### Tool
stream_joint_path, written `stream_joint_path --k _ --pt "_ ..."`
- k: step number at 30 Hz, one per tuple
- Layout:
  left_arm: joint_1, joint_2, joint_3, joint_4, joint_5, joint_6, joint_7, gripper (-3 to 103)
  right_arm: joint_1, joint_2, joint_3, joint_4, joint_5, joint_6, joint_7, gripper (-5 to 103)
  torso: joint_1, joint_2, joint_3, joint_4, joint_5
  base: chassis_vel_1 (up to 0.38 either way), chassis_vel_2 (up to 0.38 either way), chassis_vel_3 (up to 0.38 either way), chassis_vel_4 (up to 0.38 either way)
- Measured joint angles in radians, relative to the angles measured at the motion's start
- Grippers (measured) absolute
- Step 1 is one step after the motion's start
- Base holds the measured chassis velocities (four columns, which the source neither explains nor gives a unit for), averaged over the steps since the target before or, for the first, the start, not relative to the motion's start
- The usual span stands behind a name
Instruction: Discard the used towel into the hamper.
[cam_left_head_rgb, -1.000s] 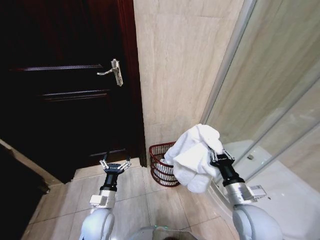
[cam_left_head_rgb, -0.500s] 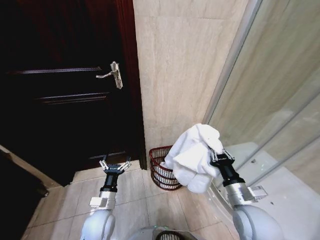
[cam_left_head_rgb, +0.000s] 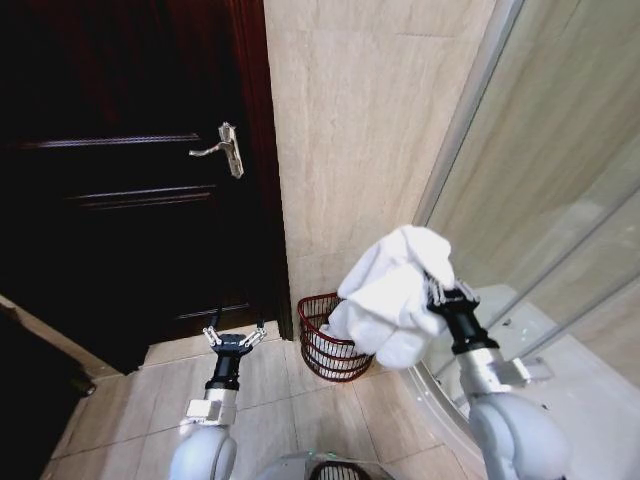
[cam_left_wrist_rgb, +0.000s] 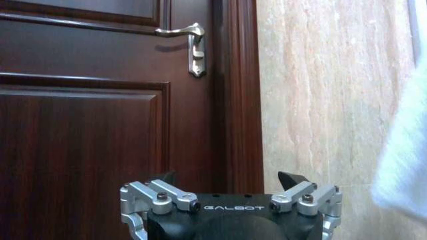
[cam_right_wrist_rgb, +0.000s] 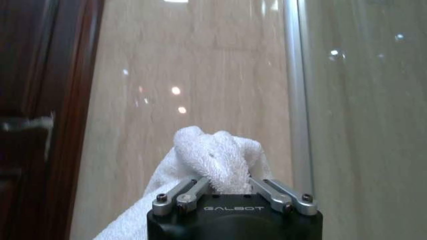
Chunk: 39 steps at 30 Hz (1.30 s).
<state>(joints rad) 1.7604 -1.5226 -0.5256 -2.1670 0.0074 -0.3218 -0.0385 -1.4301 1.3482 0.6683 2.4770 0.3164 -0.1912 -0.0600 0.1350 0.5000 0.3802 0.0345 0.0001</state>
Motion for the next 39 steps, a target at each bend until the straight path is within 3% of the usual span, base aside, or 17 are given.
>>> stream_joint_path --k 2,10,20,22,25,34,39 --pt "-0.006 -0.021 0.014 0.005 0.026 0.004 -0.004 100 0.107 -0.08 -0.009 -0.004 0.107 -0.049 0.04 14 0.0 -0.001 0.0 0.0 -0.0001 0.0 0.0 0.0 0.0" --pt "-0.012 -0.079 0.043 0.024 0.082 0.01 -0.016 100 0.31 -0.168 -0.059 -0.065 0.294 -0.1 0.078 14 -0.001 -0.002 -0.001 0.0 -0.0001 0.0 0.0 0.0 0.0" --pt "0.011 -0.085 0.031 0.039 0.128 -0.01 -0.038 100 0.392 -0.146 -0.114 -0.263 0.341 -0.019 0.019 14 -0.001 -0.003 -0.002 0.0 0.0 0.0 0.0 0.0 0.0" --pt "0.019 -0.085 0.011 0.031 0.141 0.006 -0.049 100 0.423 -0.136 -0.143 -0.346 0.362 0.026 0.003 14 -0.001 -0.003 -0.002 0.0002 -0.0002 0.0 0.0 0.0 0.0" --pt "0.023 -0.085 -0.01 0.016 0.145 0.032 -0.054 100 0.428 -0.125 -0.159 -0.367 0.405 0.03 0.011 14 -0.001 -0.003 -0.002 0.0002 -0.0002 0.0 0.0 0.0 0.0" --pt "0.019 -0.069 -0.087 -0.033 0.044 0.102 -0.032 100 0.355 -0.073 -0.166 -0.438 0.387 0.053 -0.005 14 -0.001 -0.003 -0.002 -0.0001 -0.0001 0.0 0.0 0.0 0.0" --pt "0.005 -0.051 -0.161 -0.019 -0.021 0.115 0.045 100 0.297 -0.054 -0.184 -0.498 0.395 0.063 -0.022 14 -0.001 -0.004 -0.002 -0.0001 -0.0003 0.0 0.0 0.0 0.0"
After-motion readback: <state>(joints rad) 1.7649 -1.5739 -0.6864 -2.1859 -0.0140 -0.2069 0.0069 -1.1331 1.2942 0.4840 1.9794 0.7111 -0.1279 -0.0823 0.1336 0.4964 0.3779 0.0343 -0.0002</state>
